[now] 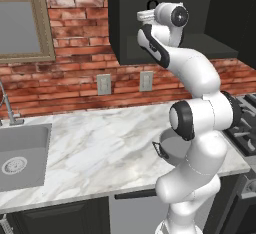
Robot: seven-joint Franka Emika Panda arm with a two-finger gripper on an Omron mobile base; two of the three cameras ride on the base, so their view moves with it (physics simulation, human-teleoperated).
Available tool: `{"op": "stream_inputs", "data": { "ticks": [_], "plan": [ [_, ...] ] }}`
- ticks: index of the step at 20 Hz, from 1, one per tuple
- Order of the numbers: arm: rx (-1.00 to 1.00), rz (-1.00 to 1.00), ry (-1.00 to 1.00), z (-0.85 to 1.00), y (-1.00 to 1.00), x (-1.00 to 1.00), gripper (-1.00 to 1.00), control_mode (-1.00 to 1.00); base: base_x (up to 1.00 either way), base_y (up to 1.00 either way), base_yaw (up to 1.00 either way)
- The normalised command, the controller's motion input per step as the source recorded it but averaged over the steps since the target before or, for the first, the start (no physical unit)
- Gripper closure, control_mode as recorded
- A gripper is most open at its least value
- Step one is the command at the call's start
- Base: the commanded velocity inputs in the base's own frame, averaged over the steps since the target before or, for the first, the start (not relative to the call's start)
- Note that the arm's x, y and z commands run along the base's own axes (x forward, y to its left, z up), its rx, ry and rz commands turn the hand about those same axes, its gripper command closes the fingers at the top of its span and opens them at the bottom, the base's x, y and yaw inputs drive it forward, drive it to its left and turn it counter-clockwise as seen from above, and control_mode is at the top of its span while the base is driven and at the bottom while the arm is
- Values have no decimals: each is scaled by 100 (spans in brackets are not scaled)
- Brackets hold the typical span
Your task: Pick the kettle from the cabinet and place it on a stove burner. Then pick the pot from the counter and place it on another stove burner. Finally, turn both burners on.
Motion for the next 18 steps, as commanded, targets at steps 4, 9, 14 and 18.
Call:
{"op": "stream_inputs", "data": {
  "ticks": [4,9,14,18],
  "plan": [
    [0,0,0,0,0,0,100,-100,0,0,0],
    [0,0,0,0,0,0,100,-100,0,0,0],
    [0,0,0,0,0,0,100,-100,0,0,0],
    [0,0,0,0,0,0,100,-100,0,0,0]
  ]
}}
